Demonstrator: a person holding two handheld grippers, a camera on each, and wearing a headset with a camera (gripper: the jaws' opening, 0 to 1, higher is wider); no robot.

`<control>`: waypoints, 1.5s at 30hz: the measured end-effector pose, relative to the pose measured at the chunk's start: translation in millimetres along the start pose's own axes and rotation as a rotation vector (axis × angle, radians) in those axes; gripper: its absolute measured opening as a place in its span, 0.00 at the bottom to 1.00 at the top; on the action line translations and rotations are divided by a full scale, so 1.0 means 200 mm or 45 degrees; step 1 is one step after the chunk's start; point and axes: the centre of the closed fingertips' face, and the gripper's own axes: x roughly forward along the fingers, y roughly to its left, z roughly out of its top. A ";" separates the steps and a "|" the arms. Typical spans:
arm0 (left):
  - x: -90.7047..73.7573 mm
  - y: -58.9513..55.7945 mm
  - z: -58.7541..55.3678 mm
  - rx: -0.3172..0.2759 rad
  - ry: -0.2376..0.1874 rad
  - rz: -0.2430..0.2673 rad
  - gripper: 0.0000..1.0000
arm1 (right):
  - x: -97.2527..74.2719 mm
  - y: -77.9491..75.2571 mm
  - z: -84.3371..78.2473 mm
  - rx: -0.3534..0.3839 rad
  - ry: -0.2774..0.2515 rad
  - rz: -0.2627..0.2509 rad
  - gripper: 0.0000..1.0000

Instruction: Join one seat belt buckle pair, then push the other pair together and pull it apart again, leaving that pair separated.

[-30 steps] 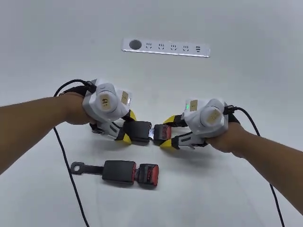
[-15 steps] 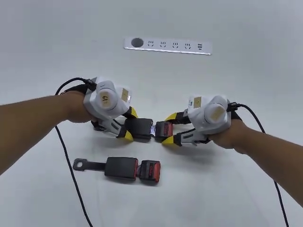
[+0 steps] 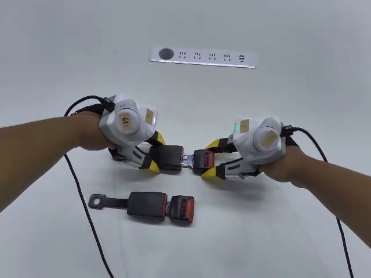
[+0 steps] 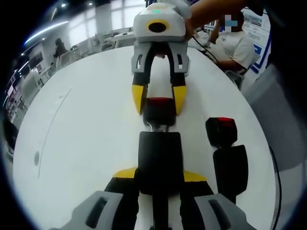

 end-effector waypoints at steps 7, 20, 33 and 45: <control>0.00 0.00 -0.01 -0.008 -0.011 0.000 0.33 | -0.06 0.00 -0.06 0.008 0.013 -0.011 0.33; 0.00 -0.01 0.00 -0.006 -0.006 -0.004 0.33 | -0.17 0.00 -0.19 0.033 0.022 -0.032 0.33; -0.01 -0.01 0.00 -0.012 -0.008 -0.006 0.33 | -0.29 0.02 -0.29 0.051 0.040 -0.058 0.33; -0.01 -0.02 0.01 -0.015 -0.011 -0.006 0.33 | -0.38 0.05 -0.34 0.075 0.041 -0.069 0.33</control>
